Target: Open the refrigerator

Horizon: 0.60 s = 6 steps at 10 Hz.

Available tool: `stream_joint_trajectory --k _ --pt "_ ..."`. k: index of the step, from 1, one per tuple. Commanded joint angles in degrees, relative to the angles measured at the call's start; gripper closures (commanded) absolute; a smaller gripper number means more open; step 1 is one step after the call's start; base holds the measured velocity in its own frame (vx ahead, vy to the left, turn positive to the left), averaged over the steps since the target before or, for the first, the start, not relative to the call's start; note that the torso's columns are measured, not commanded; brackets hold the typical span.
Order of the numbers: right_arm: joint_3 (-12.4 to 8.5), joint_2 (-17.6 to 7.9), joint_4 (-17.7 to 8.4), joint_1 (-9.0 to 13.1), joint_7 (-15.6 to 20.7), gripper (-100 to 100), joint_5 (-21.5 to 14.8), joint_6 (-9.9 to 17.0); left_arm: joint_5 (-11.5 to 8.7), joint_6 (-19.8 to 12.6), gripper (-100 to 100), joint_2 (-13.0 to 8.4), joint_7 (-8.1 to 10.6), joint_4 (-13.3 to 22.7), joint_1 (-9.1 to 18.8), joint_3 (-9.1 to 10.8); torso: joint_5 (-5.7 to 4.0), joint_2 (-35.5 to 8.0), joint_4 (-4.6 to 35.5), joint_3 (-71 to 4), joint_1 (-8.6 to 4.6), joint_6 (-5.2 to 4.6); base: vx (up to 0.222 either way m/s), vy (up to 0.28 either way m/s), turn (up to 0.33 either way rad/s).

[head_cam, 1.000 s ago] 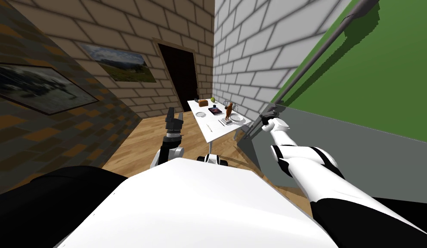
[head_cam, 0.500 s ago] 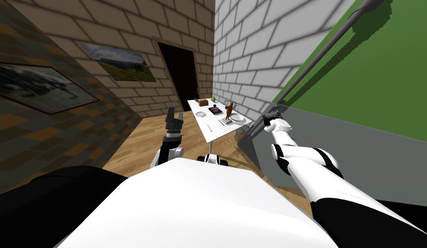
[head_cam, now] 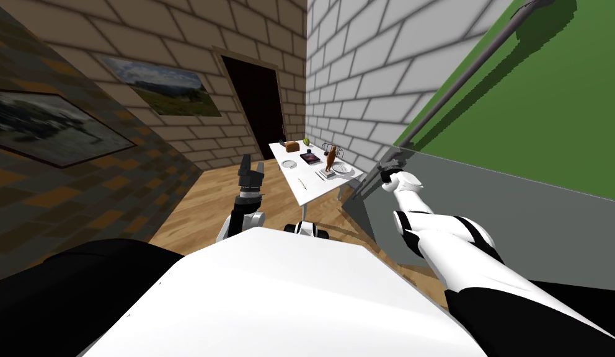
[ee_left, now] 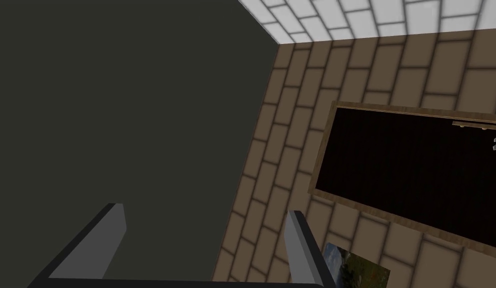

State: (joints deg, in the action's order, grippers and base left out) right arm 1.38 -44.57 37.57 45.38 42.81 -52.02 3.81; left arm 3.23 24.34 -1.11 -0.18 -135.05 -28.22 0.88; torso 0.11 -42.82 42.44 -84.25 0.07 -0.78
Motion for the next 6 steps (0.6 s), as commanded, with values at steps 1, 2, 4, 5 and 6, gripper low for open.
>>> stream_joint_trajectory --k 1,2,4,5,6 --pt "1.3 -3.0 4.4 -3.5 -0.6 100 2.9 -4.3 0.0 0.0 0 0.0 0.00 0.0 0.0 0.00 -0.01 -0.1 0.1 0.1 -0.20 0.15 -0.051 0.106 -0.145" --pt "1.3 -3.0 4.5 -3.5 -0.6 100 2.9 -5.3 0.0 0.0 0 0.0 0.00 0.0 0.0 0.00 0.02 -0.1 0.2 0.1 -0.29 0.08 -0.044 0.077 -0.082" --pt "2.4 -4.6 7.2 -5.5 -1.0 100 5.1 -8.1 0.0 0.0 0 0.0 0.00 0.0 0.0 0.01 0.09 -0.2 0.3 0.1 -0.29 -0.09 -0.040 0.080 -0.128" --pt "2.4 -4.6 7.2 -5.5 -1.0 100 5.1 -8.1 0.0 0.0 0 0.0 0.00 0.0 0.0 0.01 0.08 -0.1 0.3 0.1 -0.34 0.00 -0.019 0.028 -0.014" --pt "3.5 -6.2 10.0 -7.6 -1.5 100 7.2 -10.5 0.0 0.0 0 0.0 0.00 0.0 0.0 0.01 0.10 -0.1 0.4 0.1 -0.38 0.12 -0.021 0.044 -0.121"
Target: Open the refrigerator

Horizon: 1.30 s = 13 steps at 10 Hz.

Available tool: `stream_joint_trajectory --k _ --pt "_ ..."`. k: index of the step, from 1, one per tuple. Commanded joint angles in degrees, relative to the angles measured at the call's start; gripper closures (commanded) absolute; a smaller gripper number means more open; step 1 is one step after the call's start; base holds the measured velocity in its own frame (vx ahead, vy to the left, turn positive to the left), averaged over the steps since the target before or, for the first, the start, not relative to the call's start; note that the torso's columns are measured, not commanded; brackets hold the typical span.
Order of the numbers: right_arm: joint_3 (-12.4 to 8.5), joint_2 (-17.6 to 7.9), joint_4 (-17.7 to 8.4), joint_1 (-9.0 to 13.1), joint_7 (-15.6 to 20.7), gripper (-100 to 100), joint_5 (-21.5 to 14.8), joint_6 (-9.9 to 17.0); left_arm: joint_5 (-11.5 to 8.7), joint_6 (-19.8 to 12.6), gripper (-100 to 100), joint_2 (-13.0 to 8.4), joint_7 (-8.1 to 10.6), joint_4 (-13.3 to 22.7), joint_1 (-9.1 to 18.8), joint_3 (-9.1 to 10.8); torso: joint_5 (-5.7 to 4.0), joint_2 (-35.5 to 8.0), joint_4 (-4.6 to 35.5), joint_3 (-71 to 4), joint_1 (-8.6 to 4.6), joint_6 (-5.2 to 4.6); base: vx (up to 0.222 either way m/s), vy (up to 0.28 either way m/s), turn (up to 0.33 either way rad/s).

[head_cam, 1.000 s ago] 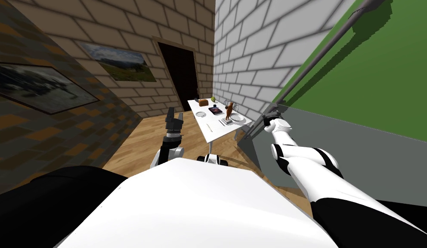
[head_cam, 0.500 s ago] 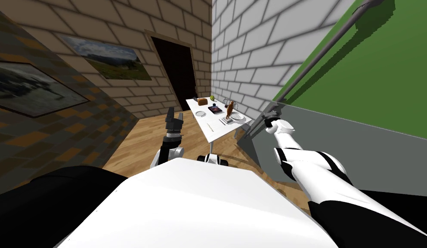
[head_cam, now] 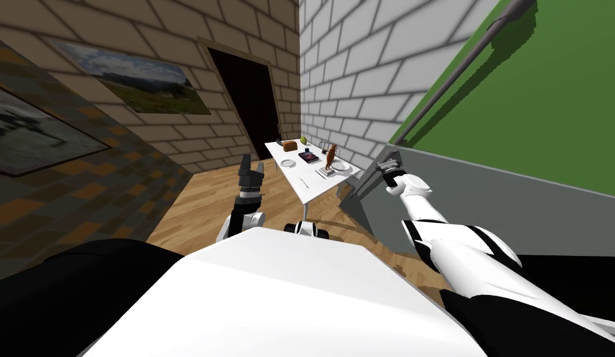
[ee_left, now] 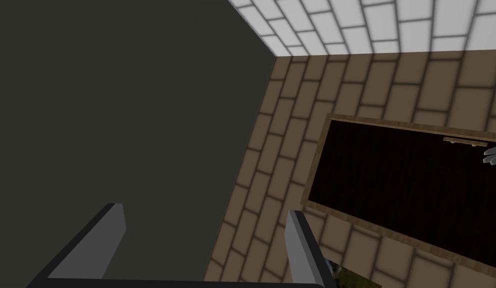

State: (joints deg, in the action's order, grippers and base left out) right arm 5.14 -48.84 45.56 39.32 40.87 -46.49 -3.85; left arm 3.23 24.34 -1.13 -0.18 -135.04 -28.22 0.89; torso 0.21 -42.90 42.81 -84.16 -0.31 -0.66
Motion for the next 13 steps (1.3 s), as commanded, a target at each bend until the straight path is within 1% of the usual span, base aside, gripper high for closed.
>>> stream_joint_trajectory --k 1,2,3,4,5,6,7,8,9,10,12,13 --pt "0.8 -3.4 4.1 -3.5 0.0 100 3.7 -4.5 0.0 0.0 0 0.0 0.00 0.0 0.0 0.00 -0.02 -0.1 0.0 0.1 0.08 -0.21 -0.039 0.118 -0.249" --pt "0.8 -3.6 4.7 -3.5 0.0 100 3.9 -5.9 0.0 0.0 0 0.0 0.00 0.0 0.0 -0.01 -0.08 -0.3 -0.1 0.2 0.13 -0.44 -0.050 0.111 -0.155" --pt "1.9 -5.2 7.4 -5.5 -0.4 100 6.0 -7.8 0.0 0.0 0 0.0 0.00 0.0 0.0 -0.01 -0.05 -0.3 0.0 0.2 0.00 -0.23 -0.068 0.090 -0.179" --pt "1.9 -5.2 7.4 -5.5 -0.4 100 6.0 -8.7 0.0 0.0 0 0.0 0.00 0.0 0.0 -0.01 -0.08 -0.3 0.0 0.2 -0.08 -0.27 -0.064 0.069 -0.114" --pt "3.0 -6.8 10.1 -7.5 -0.8 100 8.2 -11.3 0.0 0.0 0 0.0 0.00 0.0 0.0 0.00 -0.06 -0.1 0.1 0.1 -0.15 -0.17 -0.057 0.075 -0.150" --pt "3.0 -6.8 10.2 -7.5 -0.8 100 8.2 -11.5 0.0 0.0 0 0.0 0.00 0.0 0.0 0.00 -0.05 -0.1 0.0 0.1 -0.05 -0.19 -0.043 0.060 -0.129" --pt "4.1 -8.4 12.2 -9.5 -1.3 100 10.4 -14.3 0.0 0.0 0 0.0 0.00 0.0 0.0 0.00 -0.03 0.0 0.0 0.0 -0.03 -0.05 -0.046 0.064 -0.180" --pt "4.1 -8.4 12.9 -9.5 -1.3 100 10.4 -14.3 0.0 0.0 0 0.0 0.00 0.0 0.0 0.00 -0.11 0.0 -0.1 0.0 -0.04 -0.16 -0.043 0.062 -0.125" --pt "5.2 -10.1 15.3 -11.5 -1.7 100 12.5 -17.0 0.0 0.0 0 0.0 0.00 0.0 0.0 0.00 -0.11 0.1 -0.1 -0.1 -0.05 0.06 -0.043 0.075 -0.168" --pt "5.1 -8.8 14.3 -10.7 -1.5 100 11.4 -15.7 0.0 0.0 0 0.0 0.00 0.0 0.0 0.00 -0.12 0.1 -0.1 -0.1 0.09 0.13 -0.026 0.047 -0.043" --pt "6.2 -8.8 16.5 -11.0 -1.9 100 11.9 -18.8 0.0 0.0 0 0.0 0.00 0.0 0.0 0.01 -0.15 0.3 -0.3 -0.2 0.09 0.63 -0.139 -0.098 -0.002" --pt "6.2 -8.8 16.5 -11.0 -1.9 100 11.9 -18.8 0.0 0.0 0 0.0 0.00 0.0 0.0 0.01 -0.16 0.2 -0.3 -0.1 -0.01 0.56 -0.171 -0.140 0.040"
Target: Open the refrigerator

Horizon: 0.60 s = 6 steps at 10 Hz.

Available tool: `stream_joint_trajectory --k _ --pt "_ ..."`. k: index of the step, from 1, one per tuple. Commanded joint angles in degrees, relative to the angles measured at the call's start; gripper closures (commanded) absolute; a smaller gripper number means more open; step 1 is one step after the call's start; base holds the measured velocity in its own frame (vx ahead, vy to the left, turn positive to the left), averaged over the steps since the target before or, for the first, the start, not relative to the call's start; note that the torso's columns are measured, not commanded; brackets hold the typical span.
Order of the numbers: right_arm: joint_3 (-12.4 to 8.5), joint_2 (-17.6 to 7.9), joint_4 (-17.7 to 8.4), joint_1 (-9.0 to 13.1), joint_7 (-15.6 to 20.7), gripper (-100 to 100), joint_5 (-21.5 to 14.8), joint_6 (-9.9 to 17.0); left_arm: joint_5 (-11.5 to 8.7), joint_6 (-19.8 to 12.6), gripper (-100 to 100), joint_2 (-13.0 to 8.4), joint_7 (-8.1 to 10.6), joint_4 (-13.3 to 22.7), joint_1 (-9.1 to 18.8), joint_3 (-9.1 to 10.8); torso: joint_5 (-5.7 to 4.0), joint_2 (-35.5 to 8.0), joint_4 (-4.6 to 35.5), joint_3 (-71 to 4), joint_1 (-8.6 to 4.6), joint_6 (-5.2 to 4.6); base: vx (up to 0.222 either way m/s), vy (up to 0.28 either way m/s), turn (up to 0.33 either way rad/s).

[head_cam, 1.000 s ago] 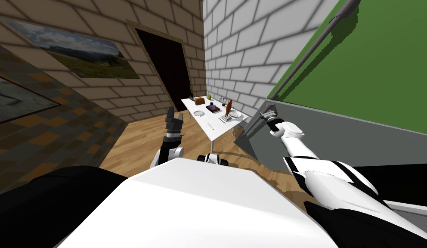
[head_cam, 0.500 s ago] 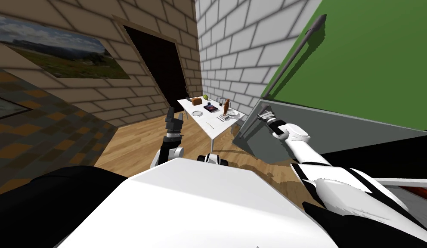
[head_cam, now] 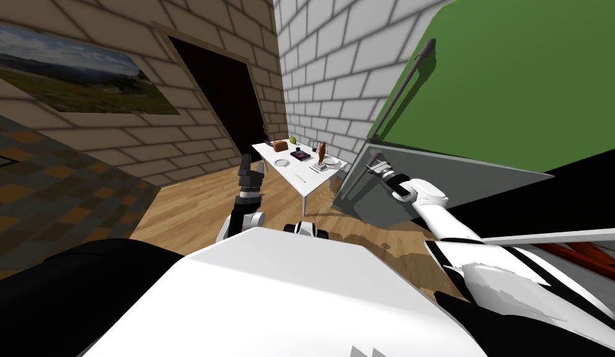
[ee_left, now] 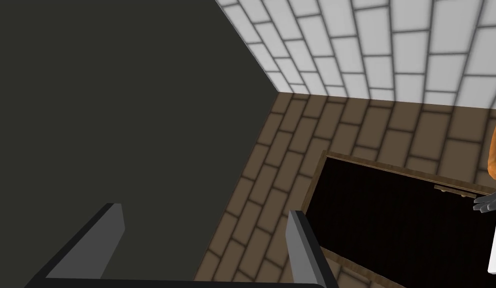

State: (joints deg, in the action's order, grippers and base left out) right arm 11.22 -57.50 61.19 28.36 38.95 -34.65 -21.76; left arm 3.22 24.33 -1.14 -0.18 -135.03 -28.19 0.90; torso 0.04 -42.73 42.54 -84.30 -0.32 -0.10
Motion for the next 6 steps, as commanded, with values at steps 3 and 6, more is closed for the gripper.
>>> stream_joint_trajectory --k 3,6 --pt "1.3 -0.2 3.9 -0.1 -0.3 100 0.6 -4.8 0.0 0.0 0 0.0 0.00 0.0 0.0 0.00 0.00 0.0 0.0 0.0 0.05 -0.32 -0.223 -0.143 -0.007" --pt "2.0 -0.2 6.0 0.0 -0.6 100 0.9 -7.4 0.0 0.0 0 0.0 0.00 0.0 0.0 0.00 0.08 0.2 0.2 -0.1 -0.05 -0.41 -0.210 -0.135 0.002"
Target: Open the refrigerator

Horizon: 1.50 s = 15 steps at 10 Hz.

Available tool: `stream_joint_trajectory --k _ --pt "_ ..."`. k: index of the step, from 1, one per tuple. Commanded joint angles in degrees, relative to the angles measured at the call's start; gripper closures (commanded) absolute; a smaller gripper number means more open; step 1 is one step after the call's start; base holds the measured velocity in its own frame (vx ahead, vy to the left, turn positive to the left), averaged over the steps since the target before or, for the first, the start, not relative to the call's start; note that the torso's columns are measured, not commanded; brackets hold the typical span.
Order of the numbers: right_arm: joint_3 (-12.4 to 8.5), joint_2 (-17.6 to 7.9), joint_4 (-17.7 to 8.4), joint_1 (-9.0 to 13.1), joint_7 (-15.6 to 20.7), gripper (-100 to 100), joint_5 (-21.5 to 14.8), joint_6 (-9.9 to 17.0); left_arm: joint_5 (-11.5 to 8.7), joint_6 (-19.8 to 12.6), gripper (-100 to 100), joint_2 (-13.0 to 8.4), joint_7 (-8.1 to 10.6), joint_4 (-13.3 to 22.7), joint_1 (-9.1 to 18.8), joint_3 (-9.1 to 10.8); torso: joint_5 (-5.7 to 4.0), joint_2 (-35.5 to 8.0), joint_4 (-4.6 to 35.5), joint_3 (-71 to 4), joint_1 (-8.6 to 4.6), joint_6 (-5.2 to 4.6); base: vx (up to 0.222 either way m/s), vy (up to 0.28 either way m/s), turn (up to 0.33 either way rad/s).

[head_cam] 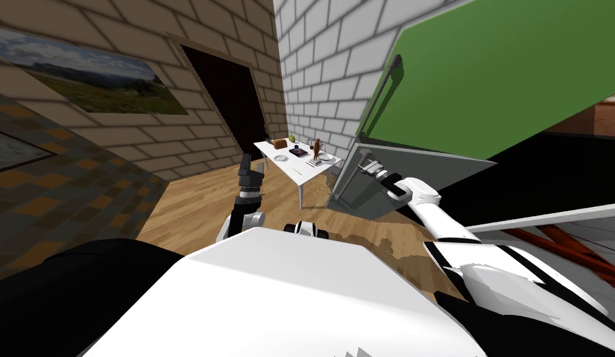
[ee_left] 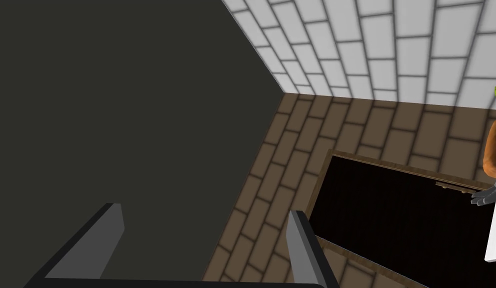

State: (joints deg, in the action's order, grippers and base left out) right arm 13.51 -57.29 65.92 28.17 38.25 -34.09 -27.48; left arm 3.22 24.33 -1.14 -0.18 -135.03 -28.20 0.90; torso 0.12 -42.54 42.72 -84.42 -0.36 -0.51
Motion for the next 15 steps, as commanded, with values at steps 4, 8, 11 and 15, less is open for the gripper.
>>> stream_joint_trajectory --k 4,8,11,15 --pt "1.5 0.1 3.6 0.2 -0.4 100 0.5 -4.5 0.0 0.0 0 0.0 0.00 0.0 0.0 0.00 -0.03 -0.2 0.0 0.2 0.18 0.22 -0.231 -0.153 -0.010" --pt "3.2 0.2 7.9 -0.3 -0.4 100 1.4 -10.2 0.0 0.0 0 0.0 0.00 0.0 0.0 0.01 -0.08 0.1 -0.2 0.0 0.13 0.42 -0.135 -0.212 0.001" --pt "3.9 0.1 10.0 -0.4 -0.5 100 1.9 -12.7 0.0 0.0 0 0.0 0.00 0.0 0.0 0.00 -0.08 0.2 -0.1 -0.1 0.06 0.11 -0.126 -0.191 -0.007" --pt "4.9 -0.1 13.2 -0.6 -0.6 100 2.7 -16.5 0.0 0.0 0 0.0 0.00 0.0 0.0 0.00 -0.09 0.3 -0.1 -0.2 0.00 0.17 -0.130 -0.211 -0.008"
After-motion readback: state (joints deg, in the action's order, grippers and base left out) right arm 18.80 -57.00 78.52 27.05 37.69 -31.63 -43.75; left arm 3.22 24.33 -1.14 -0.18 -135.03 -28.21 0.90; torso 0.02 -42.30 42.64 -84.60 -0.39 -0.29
